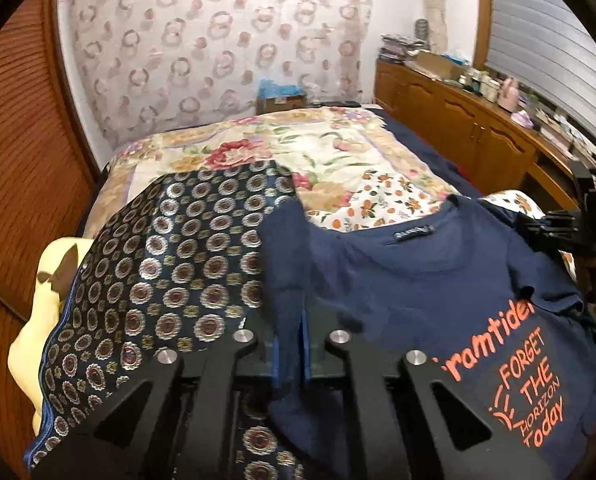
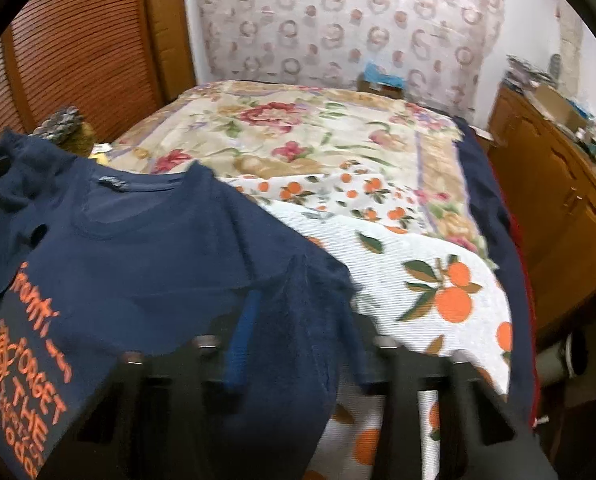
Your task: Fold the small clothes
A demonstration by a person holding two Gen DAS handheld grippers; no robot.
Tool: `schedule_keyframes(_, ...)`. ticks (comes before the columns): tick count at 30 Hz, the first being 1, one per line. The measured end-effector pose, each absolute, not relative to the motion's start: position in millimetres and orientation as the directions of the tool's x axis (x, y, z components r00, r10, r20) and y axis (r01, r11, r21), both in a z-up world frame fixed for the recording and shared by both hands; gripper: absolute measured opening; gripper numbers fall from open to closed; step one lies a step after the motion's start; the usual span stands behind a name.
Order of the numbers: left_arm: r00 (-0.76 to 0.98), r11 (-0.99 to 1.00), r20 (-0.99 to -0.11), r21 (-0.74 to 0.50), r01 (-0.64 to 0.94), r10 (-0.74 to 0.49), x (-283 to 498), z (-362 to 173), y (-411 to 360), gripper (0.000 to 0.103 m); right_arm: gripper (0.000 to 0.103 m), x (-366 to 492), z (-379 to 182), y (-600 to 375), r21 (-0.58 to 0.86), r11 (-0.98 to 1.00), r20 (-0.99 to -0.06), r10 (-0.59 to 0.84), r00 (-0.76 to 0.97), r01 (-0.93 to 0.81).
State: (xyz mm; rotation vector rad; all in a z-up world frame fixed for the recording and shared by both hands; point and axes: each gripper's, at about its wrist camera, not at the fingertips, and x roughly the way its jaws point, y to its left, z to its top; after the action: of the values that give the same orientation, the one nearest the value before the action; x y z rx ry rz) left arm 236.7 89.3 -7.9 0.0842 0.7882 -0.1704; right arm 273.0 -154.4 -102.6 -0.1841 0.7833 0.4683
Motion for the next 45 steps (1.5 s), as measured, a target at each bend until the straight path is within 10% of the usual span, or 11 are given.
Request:
schedule_keyframes(19, 0.782, 0.959, -0.562, -0.082, 0.272, -0.27, 71, 28, 76, 0.006, 0.007, 105, -48, -197, -0.02, 0.878, -0.51, 0.403, 0.76, -0.479)
schedule_keyframes(39, 0.75, 0.974, -0.622, -0.145, 0.172, -0.225, -72, -18, 98, 0.006, 0.008, -109, -52, -251, 0.017, 0.87, -0.59, 0.407, 0.697, -0.493)
schedule_keyframes(45, 0.722, 0.975, -0.656, -0.165, 0.146, -0.219, -66, -37, 106, 0.036, 0.012, -95, -69, -241, -0.027, 0.878, -0.655, 0.345, 0.672, -0.478)
